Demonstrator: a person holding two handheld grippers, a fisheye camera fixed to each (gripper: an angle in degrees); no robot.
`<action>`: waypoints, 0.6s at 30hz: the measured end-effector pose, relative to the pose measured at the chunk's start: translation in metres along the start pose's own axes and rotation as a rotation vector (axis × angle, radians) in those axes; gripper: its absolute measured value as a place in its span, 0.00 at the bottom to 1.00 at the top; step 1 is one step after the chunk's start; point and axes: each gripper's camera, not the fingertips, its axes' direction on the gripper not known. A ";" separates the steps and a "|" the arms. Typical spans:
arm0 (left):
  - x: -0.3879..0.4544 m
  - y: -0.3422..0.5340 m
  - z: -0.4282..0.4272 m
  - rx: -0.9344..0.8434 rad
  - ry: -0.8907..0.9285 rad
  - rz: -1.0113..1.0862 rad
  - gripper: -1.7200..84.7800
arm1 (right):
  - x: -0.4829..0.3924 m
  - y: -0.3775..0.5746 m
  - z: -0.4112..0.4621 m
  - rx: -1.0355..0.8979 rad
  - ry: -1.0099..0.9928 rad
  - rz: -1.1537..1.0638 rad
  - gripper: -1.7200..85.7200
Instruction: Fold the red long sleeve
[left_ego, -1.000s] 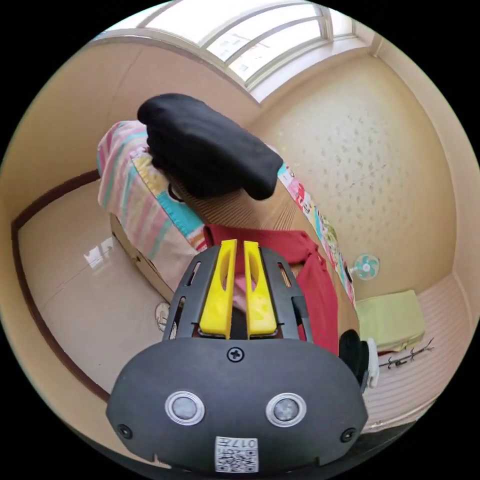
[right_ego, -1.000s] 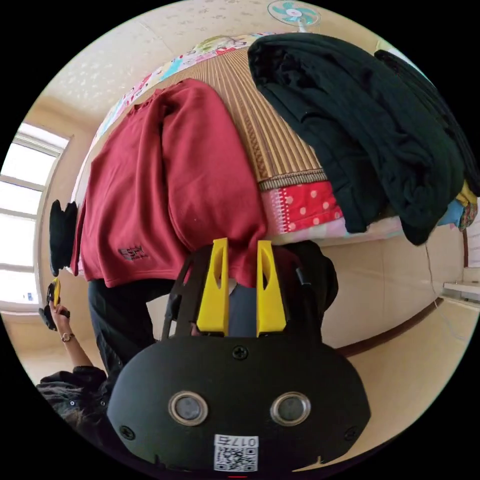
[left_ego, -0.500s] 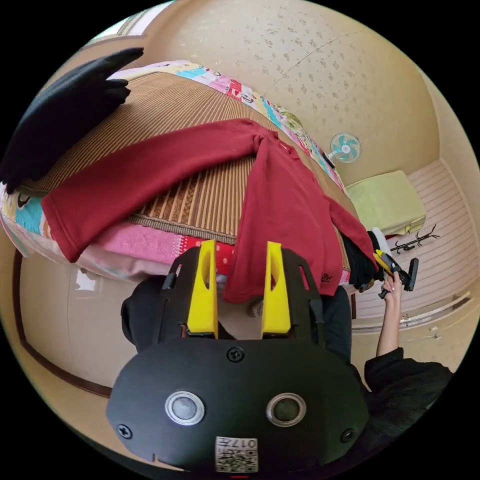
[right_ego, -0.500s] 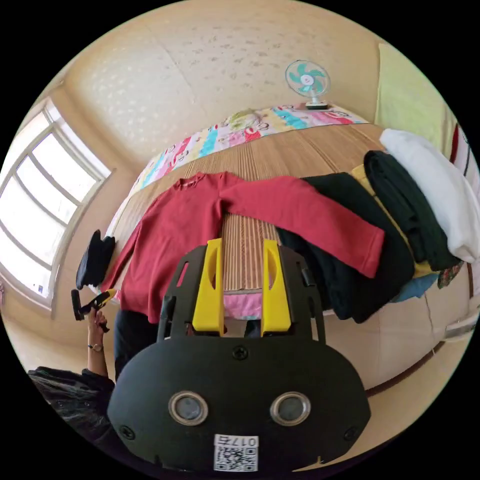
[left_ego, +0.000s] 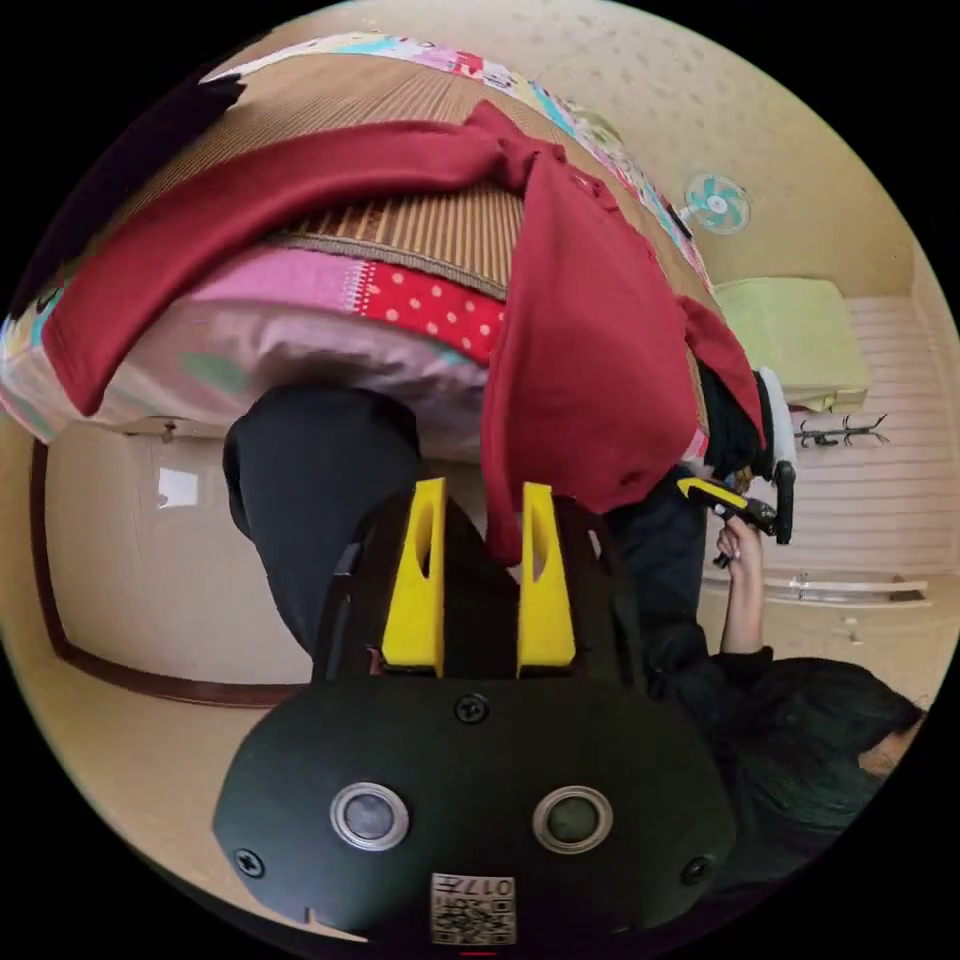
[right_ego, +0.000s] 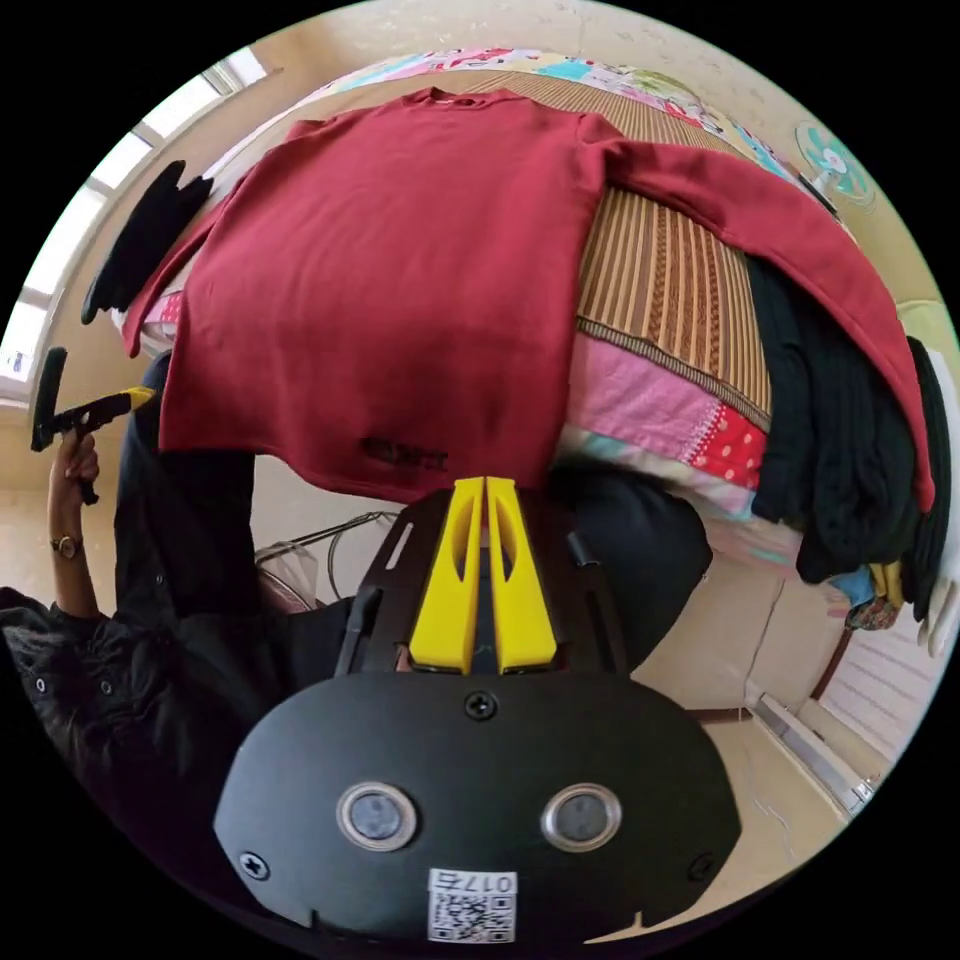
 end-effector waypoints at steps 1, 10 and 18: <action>-0.035 0.012 -0.026 0.129 0.138 -0.118 0.18 | 0.012 0.016 -0.009 0.027 -0.070 0.026 0.03; -0.243 0.069 -0.096 0.813 0.625 -0.739 0.21 | 0.025 -0.007 -0.099 0.305 -0.398 -0.085 0.03; -0.199 0.118 -0.155 1.143 0.496 -0.687 0.06 | 0.050 -0.097 -0.058 0.496 -0.505 -0.050 0.03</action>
